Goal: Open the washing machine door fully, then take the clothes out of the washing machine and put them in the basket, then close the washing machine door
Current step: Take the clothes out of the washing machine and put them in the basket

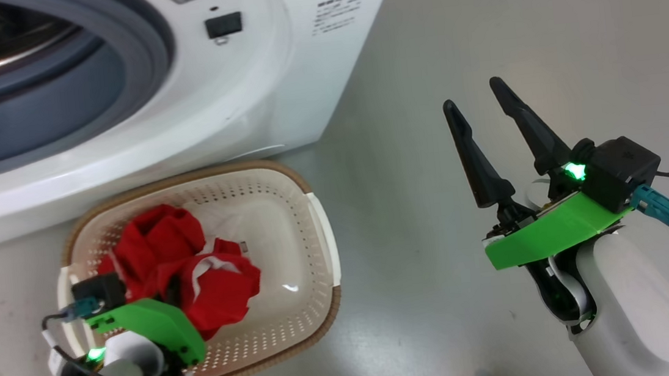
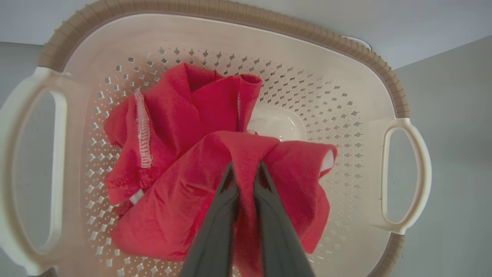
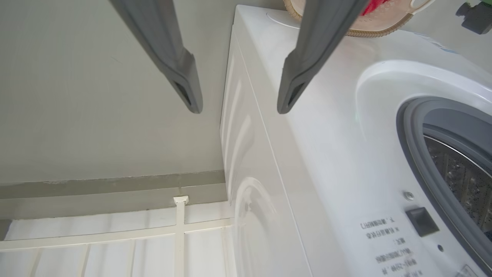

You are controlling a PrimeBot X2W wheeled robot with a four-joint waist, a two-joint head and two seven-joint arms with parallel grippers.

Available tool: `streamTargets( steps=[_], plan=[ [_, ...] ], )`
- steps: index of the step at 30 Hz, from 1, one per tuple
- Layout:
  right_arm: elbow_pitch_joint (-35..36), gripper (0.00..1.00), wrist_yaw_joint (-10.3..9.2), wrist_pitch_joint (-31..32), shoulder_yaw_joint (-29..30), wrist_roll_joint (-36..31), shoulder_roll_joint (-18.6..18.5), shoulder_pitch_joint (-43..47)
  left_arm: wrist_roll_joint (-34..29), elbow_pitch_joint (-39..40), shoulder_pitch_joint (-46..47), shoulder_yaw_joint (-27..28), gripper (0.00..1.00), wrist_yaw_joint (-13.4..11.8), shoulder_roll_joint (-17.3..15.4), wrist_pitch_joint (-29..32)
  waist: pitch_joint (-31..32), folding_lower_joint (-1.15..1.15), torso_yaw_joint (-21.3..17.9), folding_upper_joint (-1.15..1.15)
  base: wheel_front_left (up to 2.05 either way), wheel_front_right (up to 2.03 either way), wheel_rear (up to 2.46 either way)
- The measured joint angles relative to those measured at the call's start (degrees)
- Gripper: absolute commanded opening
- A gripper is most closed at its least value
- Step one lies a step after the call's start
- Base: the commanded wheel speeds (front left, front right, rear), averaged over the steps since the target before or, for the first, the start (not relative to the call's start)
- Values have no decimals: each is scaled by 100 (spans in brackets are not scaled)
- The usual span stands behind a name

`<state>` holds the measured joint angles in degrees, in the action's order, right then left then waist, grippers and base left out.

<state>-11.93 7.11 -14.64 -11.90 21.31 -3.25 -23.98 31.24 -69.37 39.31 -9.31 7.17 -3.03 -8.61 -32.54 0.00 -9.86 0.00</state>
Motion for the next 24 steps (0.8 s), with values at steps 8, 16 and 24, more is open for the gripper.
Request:
streamTargets(
  steps=[8,16,24],
  plan=[
    [-46,100,0,0,48,88,0,-2,59,-325,103,-101,100,0,-154,-229,-146,0,-194,0,0,0,0],
    [-112,100,0,1,96,87,1,-4,-59,-174,177,-168,100,0,-174,-567,68,0,-71,0,0,0,0],
    [-197,100,0,0,221,25,2,30,-549,1628,-347,252,100,-160,-224,-569,510,0,172,0,0,0,0]
  ],
)
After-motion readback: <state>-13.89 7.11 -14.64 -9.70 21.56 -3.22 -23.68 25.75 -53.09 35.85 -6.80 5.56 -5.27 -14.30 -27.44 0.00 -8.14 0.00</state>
